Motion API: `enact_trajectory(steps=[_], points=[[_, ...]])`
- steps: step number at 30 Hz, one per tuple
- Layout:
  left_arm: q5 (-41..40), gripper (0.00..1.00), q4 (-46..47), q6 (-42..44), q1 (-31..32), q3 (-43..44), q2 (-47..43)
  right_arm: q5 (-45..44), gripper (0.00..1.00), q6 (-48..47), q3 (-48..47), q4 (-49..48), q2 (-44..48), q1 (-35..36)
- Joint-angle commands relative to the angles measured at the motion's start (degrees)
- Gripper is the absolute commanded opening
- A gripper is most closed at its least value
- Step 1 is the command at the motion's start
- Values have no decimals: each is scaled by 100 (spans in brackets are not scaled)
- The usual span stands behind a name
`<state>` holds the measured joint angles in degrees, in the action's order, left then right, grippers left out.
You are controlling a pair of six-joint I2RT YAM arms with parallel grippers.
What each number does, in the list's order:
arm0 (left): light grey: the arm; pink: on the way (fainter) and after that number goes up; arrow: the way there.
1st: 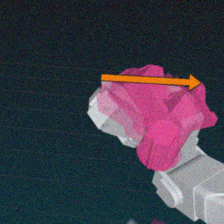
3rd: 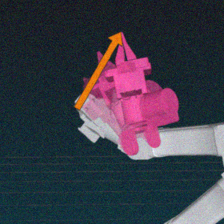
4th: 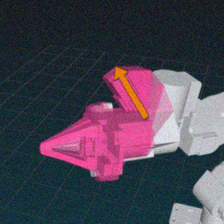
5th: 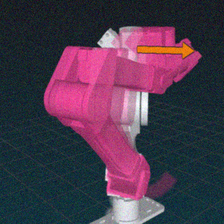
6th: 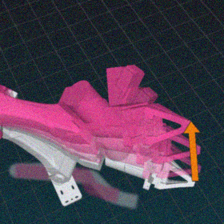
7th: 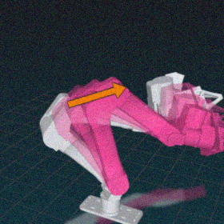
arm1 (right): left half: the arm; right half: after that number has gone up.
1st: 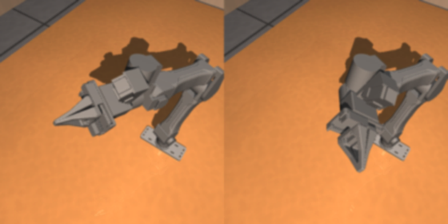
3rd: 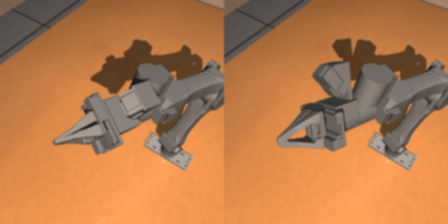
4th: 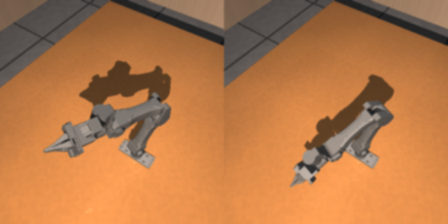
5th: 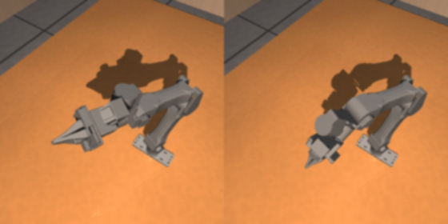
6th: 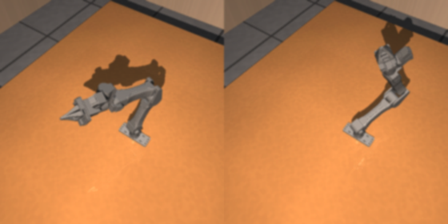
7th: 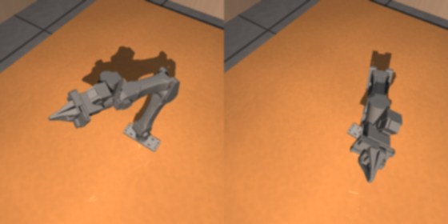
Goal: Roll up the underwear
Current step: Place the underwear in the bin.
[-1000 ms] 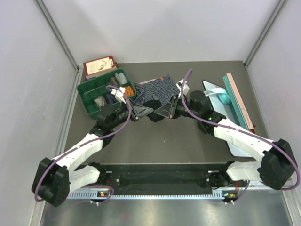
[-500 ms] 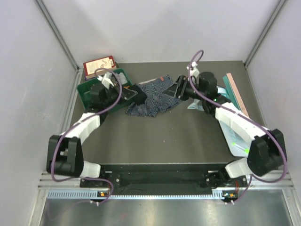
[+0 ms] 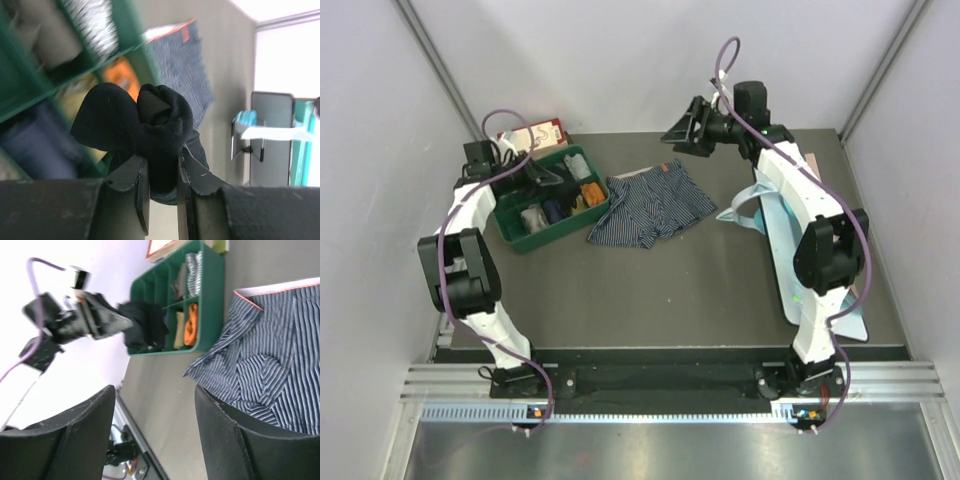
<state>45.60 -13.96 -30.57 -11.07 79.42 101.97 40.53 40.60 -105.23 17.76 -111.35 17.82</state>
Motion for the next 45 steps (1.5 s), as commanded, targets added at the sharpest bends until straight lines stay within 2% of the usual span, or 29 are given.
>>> enact_trajectory(steps=[1,4,7,18,28,32,36,45], points=[[449,0,-1485,789,-255,223,68,490,62,62,-1313,1123,-448,-25],[317,0,-1750,930,-457,101,-11,648,62,149,-1701,1388,-695,-25],[204,0,-1856,1008,-685,-136,-116,780,61,177,-1703,1423,-765,-33],[-218,0,-2269,1843,-1327,-489,-239,649,61,-720,-1474,1986,-739,-33],[-1237,0,-2270,2493,-1407,-163,-90,816,61,-720,-1421,1854,-818,-25],[-1449,0,-2077,2573,-1433,-190,-221,868,61,-747,-1439,1837,-880,-33],[-1686,0,-2015,2679,-1433,-172,-257,947,61,-825,-1930,1968,-1116,-51],[-2073,0,-2137,2977,-1459,-207,-301,1053,61,-659,-1993,1687,-1196,-200]])
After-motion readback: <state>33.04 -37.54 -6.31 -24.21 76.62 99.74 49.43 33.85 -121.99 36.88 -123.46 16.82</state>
